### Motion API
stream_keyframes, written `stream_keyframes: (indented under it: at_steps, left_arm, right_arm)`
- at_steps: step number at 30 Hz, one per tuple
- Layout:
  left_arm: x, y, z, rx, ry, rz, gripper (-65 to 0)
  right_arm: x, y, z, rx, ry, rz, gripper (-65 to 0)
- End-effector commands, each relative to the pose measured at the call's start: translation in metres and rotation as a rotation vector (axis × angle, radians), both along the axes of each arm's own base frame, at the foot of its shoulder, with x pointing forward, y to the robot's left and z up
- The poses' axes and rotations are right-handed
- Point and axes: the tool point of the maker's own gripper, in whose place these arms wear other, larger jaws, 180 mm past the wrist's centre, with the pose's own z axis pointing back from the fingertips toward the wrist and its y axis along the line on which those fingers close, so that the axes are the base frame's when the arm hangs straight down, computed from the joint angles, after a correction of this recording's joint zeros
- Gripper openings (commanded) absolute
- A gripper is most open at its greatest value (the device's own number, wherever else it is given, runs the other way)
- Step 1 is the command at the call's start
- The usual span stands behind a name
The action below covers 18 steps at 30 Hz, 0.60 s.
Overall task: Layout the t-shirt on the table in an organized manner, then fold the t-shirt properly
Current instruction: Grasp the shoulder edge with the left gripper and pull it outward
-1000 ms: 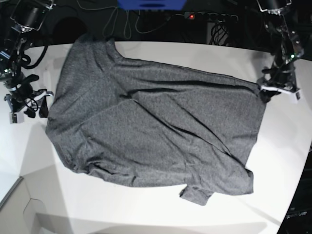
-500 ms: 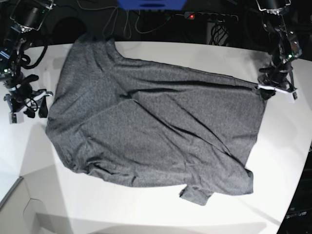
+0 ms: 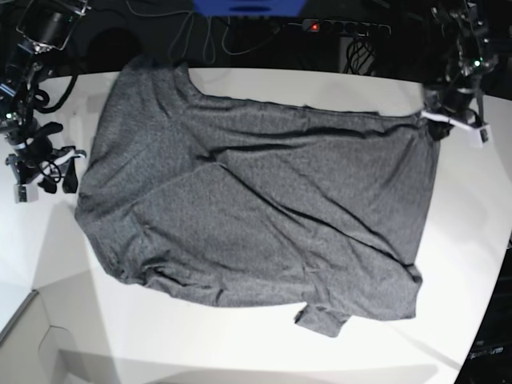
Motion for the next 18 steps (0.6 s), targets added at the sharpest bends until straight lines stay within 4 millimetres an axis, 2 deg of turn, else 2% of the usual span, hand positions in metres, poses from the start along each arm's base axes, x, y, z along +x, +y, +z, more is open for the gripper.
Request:
stream_keyframes:
  at_steps: [1,7,13,18]
  left_arm:
    - [0.001,0.014,0.018,0.041,-0.05,0.018,-65.0]
    - [-0.022,0.042,0.035,0.079,-0.074,0.123,-65.0]
    - [-0.024,0.038,0.03,0.063,-0.068,0.132,-65.0]
    - [-0.037,0.03,0.02,0.04,-0.039,0.145,-64.9]
  right_arm:
    - [0.01,-0.006,0.019,-0.014,-0.06,0.005,-34.8]
    - [0.01,-0.005,0.019,-0.015,-0.063,0.007,-34.8]
    - [0.011,0.002,0.017,0.0,-0.065,0.01,-35.0]
    - [0.011,0.012,0.015,0.023,-0.07,0.011,-34.8]
